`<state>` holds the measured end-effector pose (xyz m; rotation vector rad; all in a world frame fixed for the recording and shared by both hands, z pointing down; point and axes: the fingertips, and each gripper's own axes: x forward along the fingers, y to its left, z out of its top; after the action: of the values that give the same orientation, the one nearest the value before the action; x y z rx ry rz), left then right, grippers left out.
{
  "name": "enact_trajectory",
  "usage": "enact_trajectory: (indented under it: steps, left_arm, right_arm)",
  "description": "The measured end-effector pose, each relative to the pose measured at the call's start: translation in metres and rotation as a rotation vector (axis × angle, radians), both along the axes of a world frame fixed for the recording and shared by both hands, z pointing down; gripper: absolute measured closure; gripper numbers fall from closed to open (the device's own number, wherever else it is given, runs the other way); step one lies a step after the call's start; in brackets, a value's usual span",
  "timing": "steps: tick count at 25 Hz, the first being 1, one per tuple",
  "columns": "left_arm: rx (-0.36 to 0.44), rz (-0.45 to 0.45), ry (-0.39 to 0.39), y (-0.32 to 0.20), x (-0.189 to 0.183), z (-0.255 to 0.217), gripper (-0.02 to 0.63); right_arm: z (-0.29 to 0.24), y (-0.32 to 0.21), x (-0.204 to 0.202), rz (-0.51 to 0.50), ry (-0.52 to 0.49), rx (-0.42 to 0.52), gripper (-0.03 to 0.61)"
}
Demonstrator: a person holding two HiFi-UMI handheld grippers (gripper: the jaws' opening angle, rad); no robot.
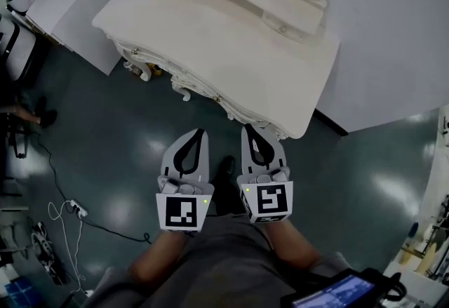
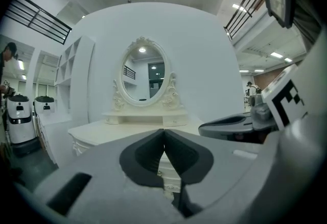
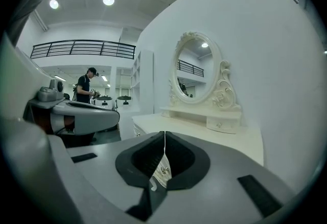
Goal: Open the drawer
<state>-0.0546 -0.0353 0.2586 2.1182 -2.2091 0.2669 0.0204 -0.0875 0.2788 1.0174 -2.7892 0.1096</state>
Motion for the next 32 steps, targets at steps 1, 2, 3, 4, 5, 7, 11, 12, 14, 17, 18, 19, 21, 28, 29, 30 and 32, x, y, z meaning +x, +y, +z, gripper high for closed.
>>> enact_trajectory:
  steps: [1,2,3,4,5,7,11,12,14,17,18,19,21,28,29,30,32]
  left_arm:
    - [0.000,0.010,-0.001,-0.009,-0.004,0.001,0.598]
    - [0.000,0.017,0.001,-0.018,-0.008,0.001,0.598]
    - [-0.001,0.024,0.001,-0.027,-0.012,0.001,0.598]
    - [-0.004,0.031,-0.001,-0.036,-0.017,0.001,0.598]
    - [-0.008,0.037,-0.003,-0.045,-0.021,0.001,0.598]
    - [-0.011,0.049,-0.004,-0.063,-0.030,0.000,0.598]
    - [-0.004,0.084,-0.006,-0.096,-0.039,-0.006,0.598]
    - [-0.003,0.092,-0.003,-0.103,-0.040,-0.009,0.598]
    - [0.013,0.105,0.008,-0.115,-0.044,-0.017,0.598]
    - [0.036,0.116,0.015,-0.126,-0.052,-0.024,0.598]
    - [0.037,0.119,0.015,-0.129,-0.053,-0.025,0.598]
    - [0.036,0.125,0.012,-0.132,-0.053,-0.026,0.598]
    - [0.043,0.138,0.006,-0.141,-0.053,-0.031,0.598]
    - [0.096,0.190,0.014,-0.156,-0.060,-0.048,0.598]
    - [0.095,0.200,0.010,-0.156,-0.061,-0.048,0.598]
    - [0.091,0.210,0.005,-0.155,-0.062,-0.047,0.598]
    - [0.082,0.228,-0.001,-0.153,-0.064,-0.043,0.598]
  right_arm:
    - [0.002,-0.008,-0.005,0.004,-0.002,-0.003,0.565]
    - [0.003,-0.016,-0.009,0.009,-0.003,-0.003,0.565]
    - [0.002,-0.024,-0.015,0.012,-0.003,-0.001,0.565]
    - [0.001,-0.032,-0.020,0.010,-0.002,0.004,0.565]
    - [-0.002,-0.039,-0.026,0.008,0.000,0.009,0.565]
    - [-0.005,-0.055,-0.036,0.011,-0.001,0.013,0.565]
    - [-0.007,-0.083,-0.047,0.043,-0.029,-0.008,0.565]
    - [-0.007,-0.090,-0.048,0.044,-0.026,-0.010,0.565]
    - [-0.010,-0.101,-0.051,0.048,-0.023,-0.006,0.565]
    - [-0.012,-0.111,-0.056,0.062,-0.030,0.002,0.565]
    - [-0.012,-0.113,-0.056,0.062,-0.025,0.003,0.565]
    - [-0.013,-0.116,-0.056,0.065,-0.025,0.004,0.565]
    - [-0.019,-0.124,-0.055,0.089,-0.048,0.007,0.565]
    - [-0.032,-0.128,-0.056,0.137,-0.033,0.045,0.565]
    - [-0.032,-0.126,-0.055,0.148,-0.028,0.044,0.565]
    - [-0.032,-0.125,-0.054,0.159,-0.023,0.043,0.565]
    - [-0.030,-0.120,-0.053,0.181,-0.018,0.038,0.565]
